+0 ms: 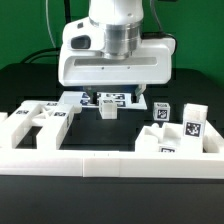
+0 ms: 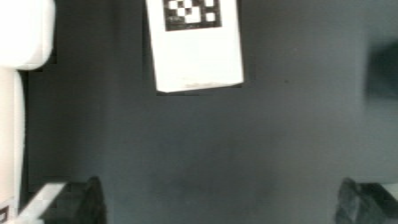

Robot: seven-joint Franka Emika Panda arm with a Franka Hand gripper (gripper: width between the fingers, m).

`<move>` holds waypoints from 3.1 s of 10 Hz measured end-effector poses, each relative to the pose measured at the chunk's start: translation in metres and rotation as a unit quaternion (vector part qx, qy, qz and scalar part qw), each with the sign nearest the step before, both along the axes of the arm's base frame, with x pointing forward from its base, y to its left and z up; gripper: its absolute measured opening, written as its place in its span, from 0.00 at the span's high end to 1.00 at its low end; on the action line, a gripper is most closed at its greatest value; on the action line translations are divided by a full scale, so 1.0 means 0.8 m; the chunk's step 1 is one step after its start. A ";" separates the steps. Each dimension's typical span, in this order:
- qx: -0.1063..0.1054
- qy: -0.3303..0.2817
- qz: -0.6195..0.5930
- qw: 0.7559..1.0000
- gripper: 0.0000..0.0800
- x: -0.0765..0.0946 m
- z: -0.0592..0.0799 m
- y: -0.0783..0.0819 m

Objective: Assemble chair

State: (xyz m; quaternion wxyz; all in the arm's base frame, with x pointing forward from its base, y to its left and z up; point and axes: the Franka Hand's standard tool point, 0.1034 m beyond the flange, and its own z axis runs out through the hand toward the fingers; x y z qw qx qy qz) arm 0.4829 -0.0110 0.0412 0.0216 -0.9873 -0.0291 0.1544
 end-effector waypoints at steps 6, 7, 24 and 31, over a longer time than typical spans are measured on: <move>-0.021 0.188 0.023 0.982 0.19 -0.019 -0.012 -0.004; -0.025 0.202 0.024 0.979 0.19 -0.033 -0.025 -0.006; -0.031 0.378 0.019 0.925 0.64 -0.049 -0.032 -0.007; -0.014 0.348 0.027 0.937 0.64 -0.003 0.036 0.027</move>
Offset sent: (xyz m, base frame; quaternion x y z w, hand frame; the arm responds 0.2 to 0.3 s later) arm 0.0000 0.0000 0.0000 0.0000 -0.1938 0.0000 0.9810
